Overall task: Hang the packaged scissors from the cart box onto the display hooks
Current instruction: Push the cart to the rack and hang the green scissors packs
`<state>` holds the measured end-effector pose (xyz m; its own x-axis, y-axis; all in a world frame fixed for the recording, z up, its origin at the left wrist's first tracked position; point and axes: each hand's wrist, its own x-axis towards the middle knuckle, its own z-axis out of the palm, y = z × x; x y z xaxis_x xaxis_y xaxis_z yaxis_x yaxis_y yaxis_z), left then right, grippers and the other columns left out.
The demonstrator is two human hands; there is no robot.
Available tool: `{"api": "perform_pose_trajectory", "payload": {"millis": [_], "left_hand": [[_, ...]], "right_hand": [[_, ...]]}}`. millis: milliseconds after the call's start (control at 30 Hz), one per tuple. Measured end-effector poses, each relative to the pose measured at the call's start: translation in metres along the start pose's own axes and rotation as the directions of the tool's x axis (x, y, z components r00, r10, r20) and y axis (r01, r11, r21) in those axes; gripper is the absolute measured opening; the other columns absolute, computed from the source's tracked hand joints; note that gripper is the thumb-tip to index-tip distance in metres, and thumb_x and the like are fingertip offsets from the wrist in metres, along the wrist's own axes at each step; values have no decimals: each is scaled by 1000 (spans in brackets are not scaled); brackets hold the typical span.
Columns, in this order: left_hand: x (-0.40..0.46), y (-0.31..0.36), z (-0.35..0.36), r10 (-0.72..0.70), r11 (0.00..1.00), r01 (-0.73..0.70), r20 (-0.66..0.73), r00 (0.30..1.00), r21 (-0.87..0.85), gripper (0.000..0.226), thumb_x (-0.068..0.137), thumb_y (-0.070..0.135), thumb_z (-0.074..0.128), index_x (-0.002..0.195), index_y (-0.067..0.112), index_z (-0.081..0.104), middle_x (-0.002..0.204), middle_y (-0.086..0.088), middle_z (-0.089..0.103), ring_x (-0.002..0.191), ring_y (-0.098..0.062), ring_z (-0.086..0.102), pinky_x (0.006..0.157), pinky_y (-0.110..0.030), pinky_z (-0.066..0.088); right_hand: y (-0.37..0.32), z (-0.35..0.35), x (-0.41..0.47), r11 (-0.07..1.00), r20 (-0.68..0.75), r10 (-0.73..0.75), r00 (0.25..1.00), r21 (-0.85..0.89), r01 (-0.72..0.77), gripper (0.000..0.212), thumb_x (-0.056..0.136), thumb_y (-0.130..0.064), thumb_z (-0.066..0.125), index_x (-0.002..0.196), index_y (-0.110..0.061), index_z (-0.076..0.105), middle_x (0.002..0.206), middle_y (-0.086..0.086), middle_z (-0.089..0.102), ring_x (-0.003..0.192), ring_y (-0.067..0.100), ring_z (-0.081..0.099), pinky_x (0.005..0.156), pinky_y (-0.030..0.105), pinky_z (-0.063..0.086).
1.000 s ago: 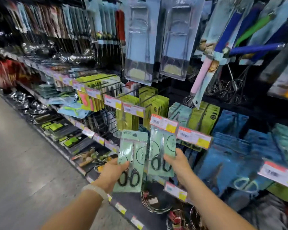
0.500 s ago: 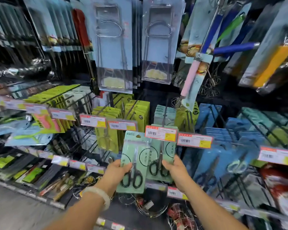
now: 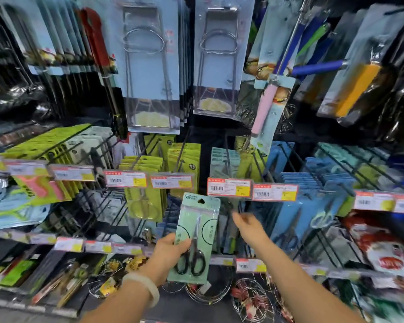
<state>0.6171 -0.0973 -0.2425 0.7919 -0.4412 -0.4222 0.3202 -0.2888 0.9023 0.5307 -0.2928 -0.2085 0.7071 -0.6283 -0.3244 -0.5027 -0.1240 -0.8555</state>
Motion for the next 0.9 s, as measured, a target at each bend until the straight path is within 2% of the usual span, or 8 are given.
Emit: {"api": "perform_pose_trajectory", "payload": {"millis": [67,133,200,300,500,667,800,900], "left_hand": [[1,-4,9,-17,1000,16,20,1000,14,11,87,14,66,96,8,67,97,-11,73,98,-30,66,94,-48,51],[-1,-4,20,-40,999,39,47,998,9,7,87,11,66,93,7,68,95,-13,73,96,-32,67,92,-48,52],[-2,-3,31,-38,999,39,73,997,-7,6,86,9,67,90,6,69,93,-15,73,95,-34,68,90,-49,53],[-5,8,44,44,998,-48,68,997,50,7,88,15,65,88,9,68,92,-9,72,90,-27,67,87,-42,54],[8,52,62,236,956,-231,-4,972,180,16,86,21,66,84,6,63,87,-13,70,77,-23,62,78,-42,53],[16,60,70,205,947,-196,-7,979,253,21,87,20,63,70,11,56,74,-5,60,66,-17,54,62,-29,42],[22,48,69,146,962,-141,-4,989,232,19,86,19,64,84,1,63,86,-15,66,72,-21,55,68,-33,47],[27,48,69,143,968,-138,-8,990,208,19,87,19,64,88,0,64,89,-16,66,74,-22,56,69,-34,48]], "right_hand": [[6,7,-22,998,165,-31,986,52,22,36,92,-43,50,114,-15,54,114,-2,60,105,15,57,95,29,45],[11,15,-40,997,252,-48,967,69,32,16,90,-31,58,100,-18,55,93,-7,62,83,6,61,77,19,50],[19,20,-43,988,187,-78,979,149,50,6,89,-15,61,88,-12,55,78,-2,61,64,2,57,58,13,47],[16,15,-40,979,4,-140,990,152,137,25,89,-4,58,68,-15,49,56,-8,50,48,-1,47,48,9,38],[-13,-6,-24,942,-121,-237,964,215,259,10,90,-8,57,96,-16,56,76,-1,58,74,12,54,76,26,45],[-12,-6,-7,957,-150,-215,965,167,239,13,92,-11,55,104,-11,58,80,6,54,71,15,48,65,18,40],[-2,0,0,965,-120,-232,965,100,244,16,93,-12,53,107,-11,59,89,7,60,76,15,53,71,23,43],[2,2,9,971,-146,-215,966,75,227,21,93,-14,53,112,-6,58,71,-4,52,61,7,45,58,15,37]]}}
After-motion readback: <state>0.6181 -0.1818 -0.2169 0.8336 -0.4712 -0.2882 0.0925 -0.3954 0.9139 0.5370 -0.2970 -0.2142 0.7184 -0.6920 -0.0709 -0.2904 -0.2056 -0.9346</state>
